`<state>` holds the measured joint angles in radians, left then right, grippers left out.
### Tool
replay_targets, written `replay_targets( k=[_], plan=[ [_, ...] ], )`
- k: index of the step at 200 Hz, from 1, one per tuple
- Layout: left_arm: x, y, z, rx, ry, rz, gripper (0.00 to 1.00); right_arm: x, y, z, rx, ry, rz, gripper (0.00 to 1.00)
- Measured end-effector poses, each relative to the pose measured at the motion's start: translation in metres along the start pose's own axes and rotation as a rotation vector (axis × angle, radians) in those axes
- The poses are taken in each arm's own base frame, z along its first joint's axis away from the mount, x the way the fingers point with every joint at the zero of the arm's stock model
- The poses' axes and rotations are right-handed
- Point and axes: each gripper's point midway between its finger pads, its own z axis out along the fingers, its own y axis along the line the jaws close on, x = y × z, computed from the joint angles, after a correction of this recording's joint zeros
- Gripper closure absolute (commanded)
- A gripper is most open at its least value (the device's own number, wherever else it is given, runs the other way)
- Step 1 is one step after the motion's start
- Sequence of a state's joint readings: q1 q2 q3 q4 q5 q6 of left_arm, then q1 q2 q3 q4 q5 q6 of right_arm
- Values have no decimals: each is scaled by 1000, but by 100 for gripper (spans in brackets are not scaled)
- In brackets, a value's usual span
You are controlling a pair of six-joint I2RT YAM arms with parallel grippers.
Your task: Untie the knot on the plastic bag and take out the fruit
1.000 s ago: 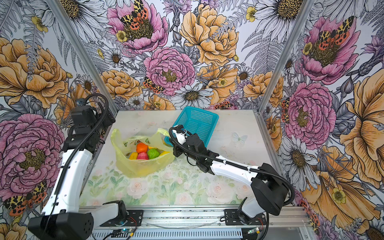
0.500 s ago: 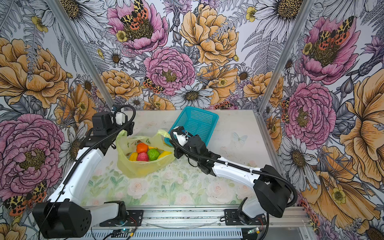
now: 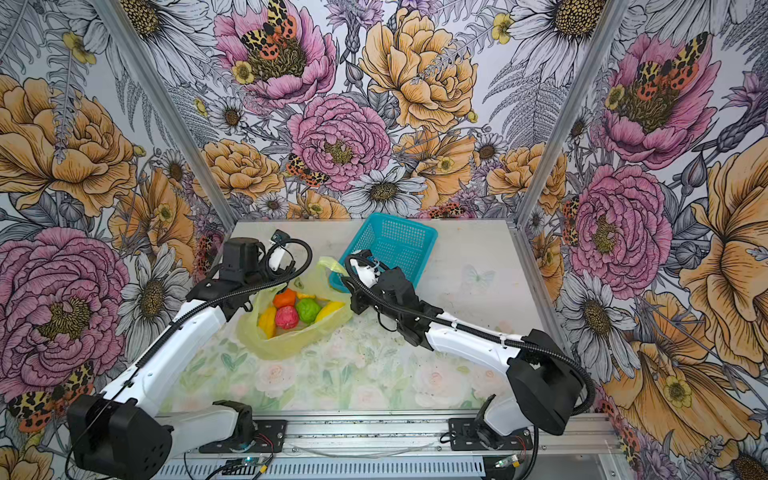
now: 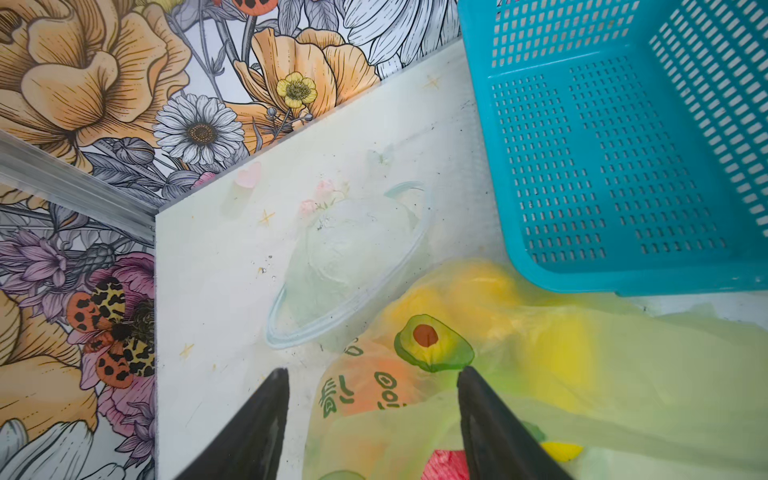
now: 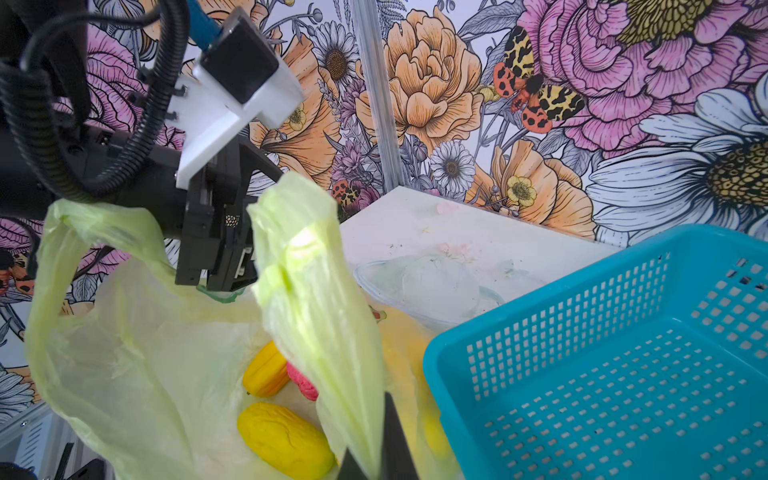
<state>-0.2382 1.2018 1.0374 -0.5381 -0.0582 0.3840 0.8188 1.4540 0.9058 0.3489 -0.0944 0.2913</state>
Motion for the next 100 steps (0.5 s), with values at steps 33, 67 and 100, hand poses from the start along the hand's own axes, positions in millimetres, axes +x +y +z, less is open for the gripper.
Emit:
replay_targets(
  k=[33,67,100],
  plan=[
    [15,-10,6,-15,65,68,38,-1,-4,0,1,0,26,100],
    [21,-10,6,-28,96,82,37,0,-5,0,4,4,42,100],
    [17,-10,-6,-45,62,89,35,-8,-22,4,39,9,73,100]
  ],
)
